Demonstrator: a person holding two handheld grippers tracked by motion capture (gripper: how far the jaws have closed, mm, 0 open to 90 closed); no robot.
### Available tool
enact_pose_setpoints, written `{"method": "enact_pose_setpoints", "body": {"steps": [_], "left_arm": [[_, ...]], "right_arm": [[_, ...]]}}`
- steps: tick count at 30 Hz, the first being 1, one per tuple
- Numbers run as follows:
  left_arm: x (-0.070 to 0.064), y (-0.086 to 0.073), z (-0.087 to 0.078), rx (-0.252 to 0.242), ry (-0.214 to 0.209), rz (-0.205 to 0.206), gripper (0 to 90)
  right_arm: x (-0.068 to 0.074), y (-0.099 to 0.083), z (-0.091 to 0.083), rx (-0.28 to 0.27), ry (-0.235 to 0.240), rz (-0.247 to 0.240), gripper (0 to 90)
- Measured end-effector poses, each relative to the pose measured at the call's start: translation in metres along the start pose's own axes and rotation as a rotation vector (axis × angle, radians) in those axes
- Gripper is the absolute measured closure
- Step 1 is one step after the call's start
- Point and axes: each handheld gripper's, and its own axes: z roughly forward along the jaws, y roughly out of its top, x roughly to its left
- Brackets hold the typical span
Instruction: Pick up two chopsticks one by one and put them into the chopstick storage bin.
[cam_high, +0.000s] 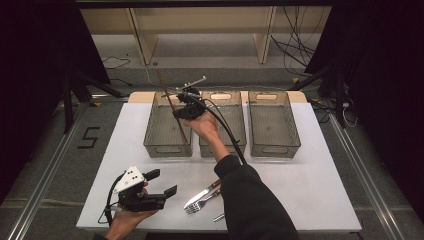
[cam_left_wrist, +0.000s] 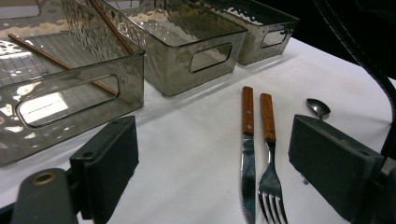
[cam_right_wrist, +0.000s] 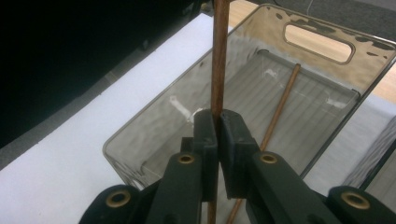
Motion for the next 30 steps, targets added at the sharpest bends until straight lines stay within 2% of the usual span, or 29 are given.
{"method": "enact_pose_setpoints", "body": {"steps": [10, 14, 16, 20, 24, 30], "left_arm": [[0.0, 0.0, 0.0, 0.0, 0.001, 0.001, 15.6], [0.0, 0.0, 0.0, 0.001, 0.0, 0.003, 15.6], [0.0, 0.0, -0.001, -0.001, -0.001, 0.002, 15.6], [0.0, 0.0, 0.0, 0.0, 0.001, 0.0, 15.6], [0.0, 0.0, 0.0, 0.0, 0.0, -0.002, 15.6], [0.0, 0.0, 0.001, 0.003, 0.001, -0.002, 15.6]], "right_arm": [[0.0, -0.004, 0.009, 0.022, -0.012, 0.024, 85.8], [-0.003, -0.009, 0.013, 0.043, -0.027, 0.05, 84.5], [-0.006, -0.011, 0.014, 0.046, -0.027, 0.071, 79.9], [-0.009, -0.012, 0.009, 0.047, -0.021, 0.082, 70.4], [-0.01, -0.011, -0.002, 0.052, -0.023, 0.039, 63.4], [-0.011, -0.019, -0.029, 0.034, 0.011, -0.007, 50.7]]}}
